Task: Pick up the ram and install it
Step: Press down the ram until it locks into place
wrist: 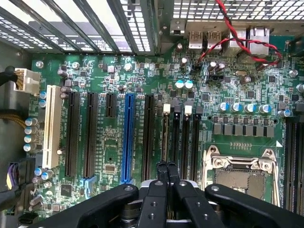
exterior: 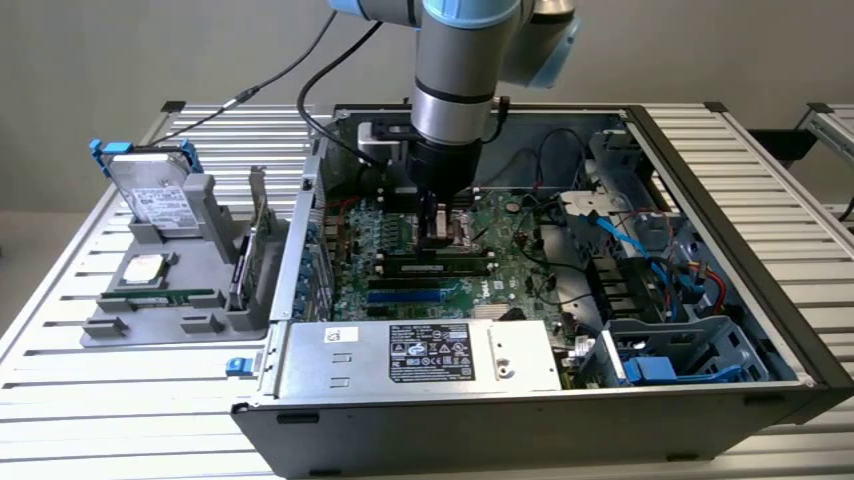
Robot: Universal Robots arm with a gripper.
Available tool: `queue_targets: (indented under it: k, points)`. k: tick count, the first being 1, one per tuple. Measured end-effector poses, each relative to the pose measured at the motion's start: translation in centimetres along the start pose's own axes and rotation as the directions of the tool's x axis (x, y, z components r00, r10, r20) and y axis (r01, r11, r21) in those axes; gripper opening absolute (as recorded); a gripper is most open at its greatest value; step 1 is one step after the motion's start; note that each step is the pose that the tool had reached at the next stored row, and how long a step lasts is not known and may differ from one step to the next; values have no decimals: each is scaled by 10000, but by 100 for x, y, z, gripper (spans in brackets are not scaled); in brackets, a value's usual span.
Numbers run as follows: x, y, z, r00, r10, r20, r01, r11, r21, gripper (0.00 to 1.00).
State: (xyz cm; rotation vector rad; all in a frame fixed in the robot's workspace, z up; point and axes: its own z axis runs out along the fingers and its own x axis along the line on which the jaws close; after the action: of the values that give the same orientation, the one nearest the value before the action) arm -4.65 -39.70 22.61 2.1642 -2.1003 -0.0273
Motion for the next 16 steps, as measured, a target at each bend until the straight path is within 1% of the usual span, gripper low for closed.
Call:
queue_targets:
  k: [1,5,11,13,14,15,16]
  points:
    - [-7,-1,2,10000,3,-34,-3,10000,-1,10]
    - [-12,4,6,10000,5,-40,-5,10000,4,10]
    - [-14,27,14,9999,9,-100,-9,10000,-1,10]
    - [-14,29,13,9999,10,-103,-10,10000,-2,10]
    - [-14,30,4,10000,9,-96,-9,10000,3,10]
    - [-13,32,-23,10000,9,-89,-9,10000,7,10]
    - [-9,37,-69,10000,9,-98,-9,10000,2,10]
